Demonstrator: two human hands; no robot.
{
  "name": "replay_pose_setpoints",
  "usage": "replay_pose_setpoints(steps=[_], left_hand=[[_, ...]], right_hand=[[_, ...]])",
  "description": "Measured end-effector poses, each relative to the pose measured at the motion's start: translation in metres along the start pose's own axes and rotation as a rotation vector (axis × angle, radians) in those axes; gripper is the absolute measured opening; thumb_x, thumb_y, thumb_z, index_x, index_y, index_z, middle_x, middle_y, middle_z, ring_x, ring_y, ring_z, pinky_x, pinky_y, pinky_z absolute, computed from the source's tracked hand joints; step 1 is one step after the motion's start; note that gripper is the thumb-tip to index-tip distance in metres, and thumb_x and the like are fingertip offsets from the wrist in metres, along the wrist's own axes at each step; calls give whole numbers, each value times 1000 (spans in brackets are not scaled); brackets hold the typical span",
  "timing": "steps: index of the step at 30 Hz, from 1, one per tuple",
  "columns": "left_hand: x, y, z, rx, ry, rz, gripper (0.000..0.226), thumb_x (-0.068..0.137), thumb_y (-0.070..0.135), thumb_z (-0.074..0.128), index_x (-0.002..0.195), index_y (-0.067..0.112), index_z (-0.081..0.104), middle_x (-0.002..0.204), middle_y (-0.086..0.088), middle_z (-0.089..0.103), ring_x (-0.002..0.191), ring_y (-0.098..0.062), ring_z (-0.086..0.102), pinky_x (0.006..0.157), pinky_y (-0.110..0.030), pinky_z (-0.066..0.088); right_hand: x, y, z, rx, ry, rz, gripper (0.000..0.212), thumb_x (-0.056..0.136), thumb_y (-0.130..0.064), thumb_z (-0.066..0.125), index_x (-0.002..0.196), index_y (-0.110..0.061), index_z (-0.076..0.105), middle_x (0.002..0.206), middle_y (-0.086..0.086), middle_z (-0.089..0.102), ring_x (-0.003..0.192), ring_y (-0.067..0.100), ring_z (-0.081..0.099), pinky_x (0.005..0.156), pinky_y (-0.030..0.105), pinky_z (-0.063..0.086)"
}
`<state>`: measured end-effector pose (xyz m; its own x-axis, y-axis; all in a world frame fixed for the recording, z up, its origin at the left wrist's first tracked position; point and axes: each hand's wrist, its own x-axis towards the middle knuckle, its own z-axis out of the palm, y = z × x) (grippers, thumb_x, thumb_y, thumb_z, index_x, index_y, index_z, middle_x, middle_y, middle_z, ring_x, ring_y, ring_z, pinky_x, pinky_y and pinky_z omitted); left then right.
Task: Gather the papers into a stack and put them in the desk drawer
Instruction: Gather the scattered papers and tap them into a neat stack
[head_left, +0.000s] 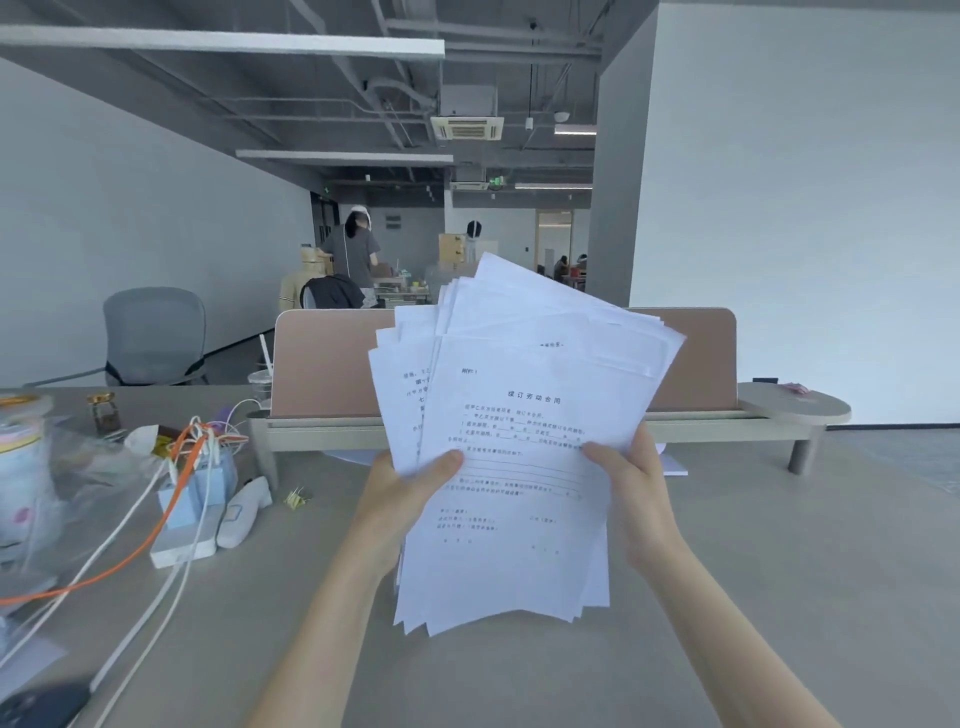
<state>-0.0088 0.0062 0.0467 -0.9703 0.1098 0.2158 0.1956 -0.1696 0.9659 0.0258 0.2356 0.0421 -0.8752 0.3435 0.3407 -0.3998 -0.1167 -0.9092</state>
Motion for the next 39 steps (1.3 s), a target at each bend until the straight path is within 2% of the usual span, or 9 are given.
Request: replay_pose_setpoints(steps=[4, 8, 13, 15, 18, 25, 29, 35, 39], left_hand=[[0, 1, -4, 0, -44, -3, 25, 80, 18, 82, 104, 19, 76, 101, 1, 81, 94, -18, 77, 82, -37, 58], [-1, -1, -6, -41, -49, -3, 35, 73, 22, 82, 107, 17, 74, 103, 0, 80, 96, -21, 77, 78, -35, 58], [-3, 2, -2, -66, -17, 19, 17, 84, 13, 77, 99, 21, 76, 99, 2, 81, 93, -19, 77, 81, -36, 57], [-6, 4, 0, -71, -14, 40, 14, 84, 13, 77, 94, 23, 77, 97, 3, 81, 90, -16, 78, 81, -36, 57], [-8, 7, 3, -56, -25, 74, 16, 75, 19, 83, 89, 25, 79, 99, 1, 81, 93, -18, 77, 86, -39, 57], [-10, 12, 9, -33, -68, 114, 35, 61, 30, 86, 95, 24, 77, 102, 2, 81, 97, -17, 76, 87, -38, 56], [-10, 12, 10, -67, -62, 95, 19, 68, 23, 80, 86, 27, 80, 97, 3, 81, 92, -17, 77, 86, -39, 56], [-9, 4, 5, -201, -153, -16, 32, 77, 20, 73, 110, 17, 74, 113, -9, 77, 107, -28, 73, 94, -46, 54], [-9, -5, 5, -198, -192, -110, 44, 76, 29, 77, 118, 17, 71, 120, -8, 75, 110, -25, 72, 98, -46, 51]], right_hand=[[0, -3, -3, 6, -24, 6, 34, 92, -2, 59, 119, -23, 58, 110, -3, 69, 101, 16, 67, 75, 26, 51], [1, -5, -4, -22, -60, -6, 40, 92, -1, 59, 128, -18, 57, 121, -1, 71, 106, 16, 71, 72, 22, 56], [1, -7, -6, -36, -100, -47, 46, 92, -4, 63, 134, -20, 53, 128, -1, 69, 115, 19, 69, 87, 35, 55], [1, -10, -6, -31, -108, -67, 47, 92, -5, 63, 134, -23, 52, 129, -4, 68, 116, 14, 67, 88, 33, 54], [-1, -17, -7, -37, -132, -109, 48, 93, -5, 63, 134, -26, 49, 130, -6, 66, 117, 9, 66, 89, 27, 52], [-4, -27, -10, -87, -175, -155, 35, 94, -7, 66, 125, -14, 50, 127, -1, 67, 115, 13, 67, 93, 34, 53], [-4, -29, -10, -122, -173, -175, 39, 94, -8, 67, 128, -17, 50, 131, 0, 65, 120, 14, 65, 102, 41, 52], [-1, -30, -13, -154, -186, -191, 52, 95, -8, 65, 140, -25, 46, 136, -5, 63, 126, 13, 61, 104, 42, 50], [-1, -31, -14, -155, -184, -173, 49, 95, -10, 65, 139, -24, 47, 135, -6, 64, 124, 12, 62, 105, 44, 50]])
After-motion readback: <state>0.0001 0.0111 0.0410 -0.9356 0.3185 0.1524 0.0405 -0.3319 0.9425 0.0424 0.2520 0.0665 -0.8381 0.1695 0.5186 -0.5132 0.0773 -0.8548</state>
